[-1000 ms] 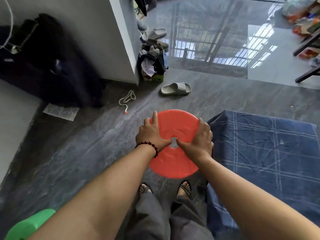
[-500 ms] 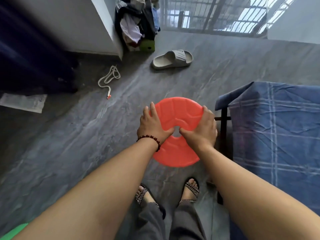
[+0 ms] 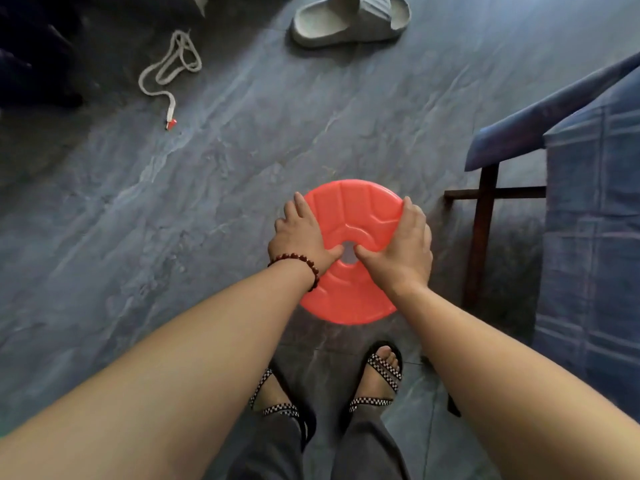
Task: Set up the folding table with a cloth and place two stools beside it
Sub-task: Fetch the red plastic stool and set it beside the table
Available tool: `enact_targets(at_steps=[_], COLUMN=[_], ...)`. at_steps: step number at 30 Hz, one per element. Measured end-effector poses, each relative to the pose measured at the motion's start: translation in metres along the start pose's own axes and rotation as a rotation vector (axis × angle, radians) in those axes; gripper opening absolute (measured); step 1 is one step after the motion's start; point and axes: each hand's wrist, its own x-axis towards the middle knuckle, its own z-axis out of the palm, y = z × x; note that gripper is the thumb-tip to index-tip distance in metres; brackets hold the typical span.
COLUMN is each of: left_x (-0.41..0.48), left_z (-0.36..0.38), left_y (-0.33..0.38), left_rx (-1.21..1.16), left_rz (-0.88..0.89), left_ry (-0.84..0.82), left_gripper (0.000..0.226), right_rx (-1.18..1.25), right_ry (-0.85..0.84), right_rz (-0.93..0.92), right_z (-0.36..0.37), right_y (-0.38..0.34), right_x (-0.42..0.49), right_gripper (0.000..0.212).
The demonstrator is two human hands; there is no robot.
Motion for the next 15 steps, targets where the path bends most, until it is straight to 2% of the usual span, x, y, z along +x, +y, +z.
enact_targets(at_steps=[7, 15], left_x=[0.021, 0.033], left_z=[0.044, 0.059], left_y=[-0.013, -0.017], left_rx=[0.015, 0.008], left_rz=[-0.012, -0.009], left_ry=[0.002, 0.001], left_gripper=[0.121, 0.122], right_rx=[-0.025, -0.045], right_ry=[-0.065, -0.084], right_rz=[0.026, 0.028], right_z=[0.044, 0.058], right_y=[0.021, 0.026], right_x=[0.012, 0.020], right_gripper=[0.116, 0.115])
